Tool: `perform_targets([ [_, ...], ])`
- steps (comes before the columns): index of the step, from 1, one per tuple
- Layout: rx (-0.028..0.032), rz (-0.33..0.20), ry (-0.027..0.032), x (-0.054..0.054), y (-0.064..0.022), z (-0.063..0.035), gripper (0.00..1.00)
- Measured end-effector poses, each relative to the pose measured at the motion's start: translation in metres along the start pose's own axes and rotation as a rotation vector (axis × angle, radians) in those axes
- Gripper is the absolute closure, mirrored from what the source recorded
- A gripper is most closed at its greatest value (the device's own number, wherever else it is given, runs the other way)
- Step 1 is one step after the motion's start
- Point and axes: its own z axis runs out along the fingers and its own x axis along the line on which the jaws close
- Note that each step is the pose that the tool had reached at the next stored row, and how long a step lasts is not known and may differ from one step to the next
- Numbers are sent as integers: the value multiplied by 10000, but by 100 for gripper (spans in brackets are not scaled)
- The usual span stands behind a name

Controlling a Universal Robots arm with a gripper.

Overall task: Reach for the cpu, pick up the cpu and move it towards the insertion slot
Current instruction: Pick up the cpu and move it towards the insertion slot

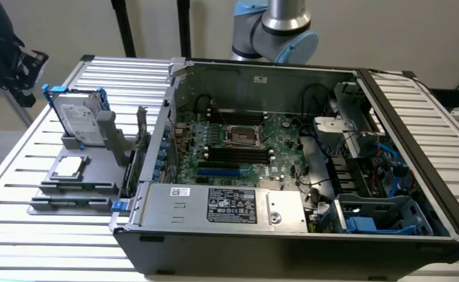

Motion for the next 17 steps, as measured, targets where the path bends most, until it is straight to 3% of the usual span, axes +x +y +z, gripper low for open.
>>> perform_targets([
  [1, 1, -1, -1, 0, 0, 0, 88],
  [2, 0, -1, -1, 0, 0, 0, 76],
  [3, 0, -1, -1, 0, 0, 0, 76],
  [5, 0, -1, -2, 0, 0, 1, 64],
  [8, -1, -1, -4, -1, 0, 8, 58],
  [9, 0, -2, -3, -1, 0, 12, 47],
  [13, 0, -1, -1, -15, -2, 45, 41],
  [14, 0, -1, -2, -22, -2, 60, 35],
  [17, 0, -1, -2, -41, -4, 115, 35],
])
